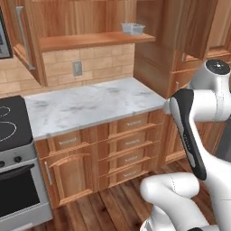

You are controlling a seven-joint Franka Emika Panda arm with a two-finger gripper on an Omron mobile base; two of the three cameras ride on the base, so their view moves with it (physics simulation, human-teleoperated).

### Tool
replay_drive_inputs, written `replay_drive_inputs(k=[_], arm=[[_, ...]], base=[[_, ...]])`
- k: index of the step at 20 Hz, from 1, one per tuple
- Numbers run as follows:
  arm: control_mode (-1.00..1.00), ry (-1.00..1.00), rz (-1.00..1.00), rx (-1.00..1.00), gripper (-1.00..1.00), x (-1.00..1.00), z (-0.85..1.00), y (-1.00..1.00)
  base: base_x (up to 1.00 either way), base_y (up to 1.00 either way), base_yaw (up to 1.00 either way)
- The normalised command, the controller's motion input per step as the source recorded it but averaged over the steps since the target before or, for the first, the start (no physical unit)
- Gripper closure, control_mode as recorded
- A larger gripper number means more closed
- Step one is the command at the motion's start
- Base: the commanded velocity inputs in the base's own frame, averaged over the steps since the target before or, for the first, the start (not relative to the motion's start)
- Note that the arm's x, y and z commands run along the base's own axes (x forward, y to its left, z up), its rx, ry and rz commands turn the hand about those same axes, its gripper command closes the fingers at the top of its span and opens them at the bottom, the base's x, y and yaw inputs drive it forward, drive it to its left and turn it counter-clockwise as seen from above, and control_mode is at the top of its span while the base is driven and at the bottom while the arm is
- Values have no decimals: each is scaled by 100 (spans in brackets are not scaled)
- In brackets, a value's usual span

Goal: Retrieve the tupperware and aluminum foil from the cabinet and place them on the dining counter near the plate with hot dog and eggplant to prepare for storing leftovers.

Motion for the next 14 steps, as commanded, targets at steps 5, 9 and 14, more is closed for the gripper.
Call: replay_drive_inputs(k=[5, 9, 14], arm=[[100, 0, 0, 0, -100, 0, 0, 0], [100, 0, 0, 0, -100, 0, 0, 0], [100, 0, 0, 0, -100, 0, 0, 0]], base=[[100, -16, 5], [98, -36, 2], [90, -46, 3]])
